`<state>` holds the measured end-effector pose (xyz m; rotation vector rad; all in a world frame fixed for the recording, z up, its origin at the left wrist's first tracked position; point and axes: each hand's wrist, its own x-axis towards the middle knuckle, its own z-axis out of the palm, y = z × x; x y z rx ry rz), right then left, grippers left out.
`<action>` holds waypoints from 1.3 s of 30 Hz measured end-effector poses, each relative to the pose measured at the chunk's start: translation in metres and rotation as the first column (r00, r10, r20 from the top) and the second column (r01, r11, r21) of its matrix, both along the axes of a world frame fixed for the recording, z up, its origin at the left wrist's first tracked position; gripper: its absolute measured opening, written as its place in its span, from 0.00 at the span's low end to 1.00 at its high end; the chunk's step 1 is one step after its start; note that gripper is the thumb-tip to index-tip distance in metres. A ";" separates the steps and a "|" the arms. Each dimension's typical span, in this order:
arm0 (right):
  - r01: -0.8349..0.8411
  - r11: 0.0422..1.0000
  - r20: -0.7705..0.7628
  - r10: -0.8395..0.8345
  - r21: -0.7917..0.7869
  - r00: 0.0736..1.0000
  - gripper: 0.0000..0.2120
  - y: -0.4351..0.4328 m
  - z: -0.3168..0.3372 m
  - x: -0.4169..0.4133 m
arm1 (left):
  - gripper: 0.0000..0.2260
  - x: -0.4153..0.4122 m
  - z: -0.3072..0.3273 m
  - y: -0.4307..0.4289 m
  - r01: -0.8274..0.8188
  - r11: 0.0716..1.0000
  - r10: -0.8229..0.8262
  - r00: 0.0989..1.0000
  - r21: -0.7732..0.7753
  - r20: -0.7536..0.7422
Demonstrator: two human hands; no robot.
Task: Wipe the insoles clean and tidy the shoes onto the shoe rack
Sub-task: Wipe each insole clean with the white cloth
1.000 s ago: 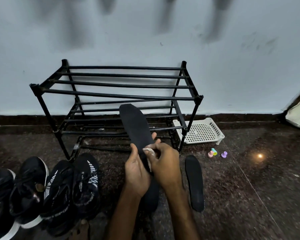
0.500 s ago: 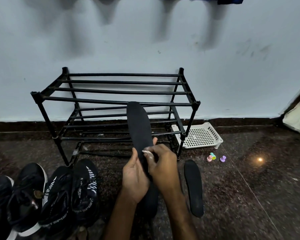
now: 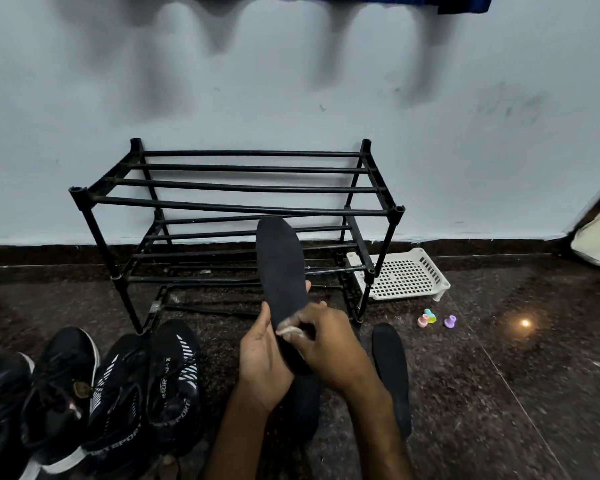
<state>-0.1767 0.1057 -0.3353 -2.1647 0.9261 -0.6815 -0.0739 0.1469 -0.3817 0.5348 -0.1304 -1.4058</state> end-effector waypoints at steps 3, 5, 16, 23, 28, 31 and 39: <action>0.187 0.976 -0.048 -0.193 -0.116 0.980 0.04 -0.007 -0.001 -0.007 | 0.25 0.001 0.000 0.000 0.014 1.000 -0.014 1.000 -0.006 -0.018; 0.297 0.935 0.065 -0.289 -0.196 0.955 0.04 -0.007 0.001 -0.001 | 0.24 -0.004 0.005 0.001 0.075 0.997 -0.075 0.997 -0.010 -0.028; 0.346 0.889 0.129 -0.321 -0.299 0.938 0.05 -0.023 0.004 -0.015 | 0.22 -0.009 0.005 0.003 0.131 0.991 -0.131 0.991 -0.024 0.003; 0.237 0.943 0.084 -0.223 -0.234 0.971 0.07 -0.031 0.007 -0.032 | 0.30 0.000 0.006 0.008 0.230 0.970 -0.221 0.969 -0.076 0.107; 0.188 0.945 0.076 -0.174 -0.266 0.982 0.07 -0.027 0.012 -0.033 | 0.25 -0.005 0.012 0.008 0.168 0.985 -0.166 0.985 -0.045 0.052; 0.104 0.970 0.068 -0.091 -0.219 0.993 0.06 -0.019 0.008 -0.031 | 0.26 -0.010 0.014 0.007 0.152 0.988 -0.151 0.988 -0.035 0.044; 0.433 0.840 0.157 -0.403 -0.327 0.902 0.08 -0.034 0.006 -0.034 | 0.29 -0.010 0.011 0.008 0.206 0.978 -0.204 0.976 -0.018 0.081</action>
